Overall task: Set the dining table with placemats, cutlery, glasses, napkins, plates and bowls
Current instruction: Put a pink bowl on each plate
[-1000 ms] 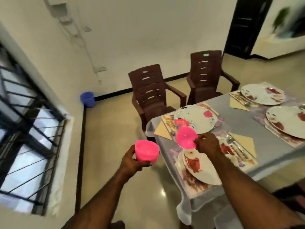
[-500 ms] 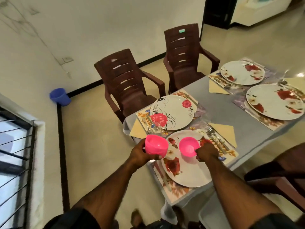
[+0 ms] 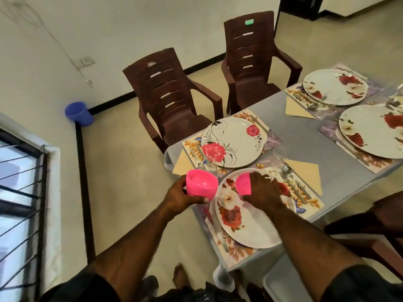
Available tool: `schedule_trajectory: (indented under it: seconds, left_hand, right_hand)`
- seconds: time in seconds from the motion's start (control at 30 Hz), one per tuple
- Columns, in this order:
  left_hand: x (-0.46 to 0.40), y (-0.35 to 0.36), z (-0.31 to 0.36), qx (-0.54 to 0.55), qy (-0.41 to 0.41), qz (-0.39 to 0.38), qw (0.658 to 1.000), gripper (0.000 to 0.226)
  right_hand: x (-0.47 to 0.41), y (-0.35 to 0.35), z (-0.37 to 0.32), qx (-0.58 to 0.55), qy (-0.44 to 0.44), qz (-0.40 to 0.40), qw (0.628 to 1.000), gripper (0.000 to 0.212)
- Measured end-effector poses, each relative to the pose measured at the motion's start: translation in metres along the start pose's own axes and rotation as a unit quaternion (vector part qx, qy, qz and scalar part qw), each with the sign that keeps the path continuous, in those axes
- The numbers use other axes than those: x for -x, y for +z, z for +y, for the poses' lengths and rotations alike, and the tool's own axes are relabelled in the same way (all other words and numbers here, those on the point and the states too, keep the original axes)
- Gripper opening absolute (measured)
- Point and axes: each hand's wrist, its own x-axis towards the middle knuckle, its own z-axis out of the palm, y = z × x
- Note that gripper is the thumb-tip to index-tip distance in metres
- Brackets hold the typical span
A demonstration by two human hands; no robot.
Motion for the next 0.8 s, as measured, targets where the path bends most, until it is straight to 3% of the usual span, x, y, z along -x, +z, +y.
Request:
schedule_trajectory:
  seconds: [0.17, 0.4, 0.8]
  left_hand:
    - [0.002, -0.011, -0.006, 0.003, -0.006, 0.015, 1.0, 0.096]
    - [-0.002, -0.005, -0.004, -0.028, -0.002, 0.017, 0.999, 0.1]
    - [-0.01, -0.001, 0.002, -0.044, 0.009, 0.009, 0.999, 0.099]
  right_hand:
    - [-0.024, -0.032, 0.005, 0.009, -0.018, -0.012, 1.0, 0.104]
    - [-0.038, -0.038, 0.032, 0.073, -0.04, -0.047, 0.995, 0.118]
    - [-0.025, -0.069, 0.019, 0.109, -0.072, -0.078, 0.988, 0.106]
